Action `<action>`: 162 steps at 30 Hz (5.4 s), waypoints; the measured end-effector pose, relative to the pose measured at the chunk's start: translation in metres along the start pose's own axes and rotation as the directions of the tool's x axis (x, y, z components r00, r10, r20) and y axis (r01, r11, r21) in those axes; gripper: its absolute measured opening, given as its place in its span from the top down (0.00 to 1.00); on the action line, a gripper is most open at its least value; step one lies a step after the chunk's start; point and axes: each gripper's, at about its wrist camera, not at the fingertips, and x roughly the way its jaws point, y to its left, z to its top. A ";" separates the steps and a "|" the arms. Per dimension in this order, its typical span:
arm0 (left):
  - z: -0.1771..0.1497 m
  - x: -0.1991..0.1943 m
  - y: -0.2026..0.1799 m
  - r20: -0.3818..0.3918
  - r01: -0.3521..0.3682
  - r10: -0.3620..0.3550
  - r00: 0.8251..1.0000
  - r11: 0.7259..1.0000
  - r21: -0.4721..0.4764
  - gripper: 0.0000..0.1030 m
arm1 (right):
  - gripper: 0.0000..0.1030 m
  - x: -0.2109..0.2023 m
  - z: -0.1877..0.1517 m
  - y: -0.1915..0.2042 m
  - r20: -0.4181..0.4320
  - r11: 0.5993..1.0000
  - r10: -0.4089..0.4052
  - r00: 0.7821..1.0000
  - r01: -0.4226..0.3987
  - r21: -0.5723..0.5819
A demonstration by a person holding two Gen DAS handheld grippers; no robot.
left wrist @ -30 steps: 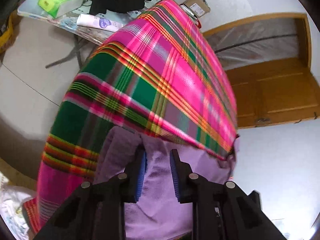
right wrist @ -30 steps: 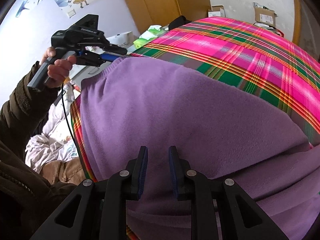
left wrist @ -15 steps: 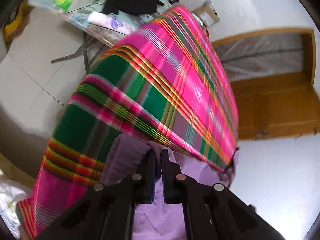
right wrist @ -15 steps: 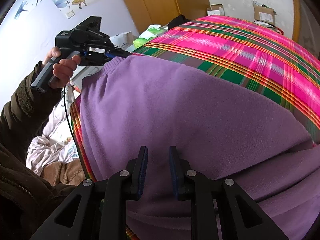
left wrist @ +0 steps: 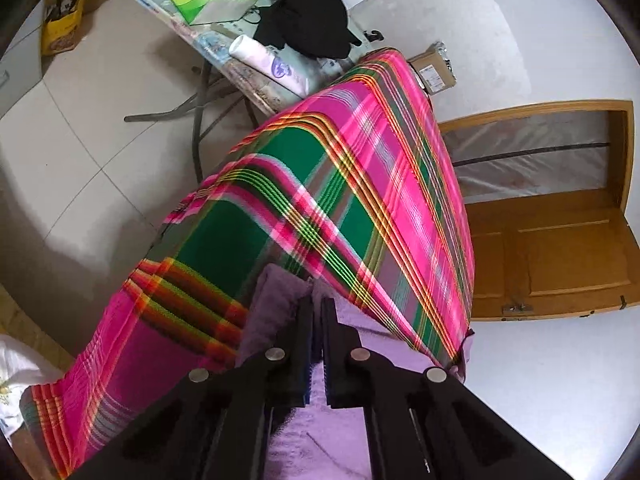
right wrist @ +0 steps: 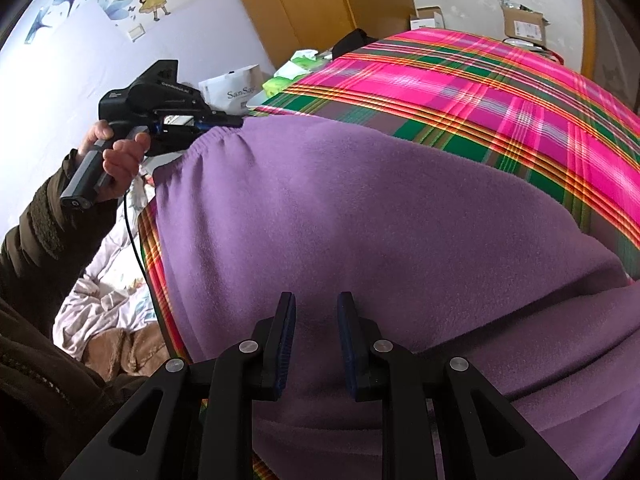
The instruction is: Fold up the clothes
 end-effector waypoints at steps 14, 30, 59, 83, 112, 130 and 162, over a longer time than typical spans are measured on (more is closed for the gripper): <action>-0.038 -0.056 -0.022 0.234 -0.160 0.135 0.963 0.983 0.093 0.70 | 0.76 -0.058 -0.017 -0.021 0.168 0.990 -0.107 0.980 0.090 0.107; -0.143 0.000 -0.103 0.110 -0.184 0.150 0.983 0.869 0.459 0.69 | 0.75 -0.128 -0.084 -0.091 0.234 0.882 -0.387 0.892 0.284 0.375; -0.238 0.106 -0.180 0.033 -0.160 0.201 0.979 0.661 0.733 0.69 | 0.59 -0.145 -0.056 -0.173 0.215 0.804 -0.467 0.858 0.311 0.507; -0.248 0.109 -0.181 0.056 -0.166 0.194 0.979 0.612 0.774 0.69 | 0.70 -0.118 -0.033 -0.204 0.020 0.639 -0.480 0.877 0.334 0.693; -0.298 0.137 -0.210 0.270 -0.347 0.241 0.932 0.377 0.859 0.69 | 0.96 -0.154 -0.098 -0.189 0.192 0.648 -0.452 0.871 0.173 0.742; -0.290 0.141 -0.206 0.243 -0.315 0.215 0.946 0.434 0.844 0.71 | 0.66 -0.168 -0.113 -0.185 0.208 0.628 -0.522 0.827 0.208 0.750; -0.286 0.126 -0.207 0.248 -0.289 0.148 0.957 0.491 0.822 0.91 | 0.94 -0.165 -0.089 -0.196 0.195 0.609 -0.655 0.730 0.358 0.708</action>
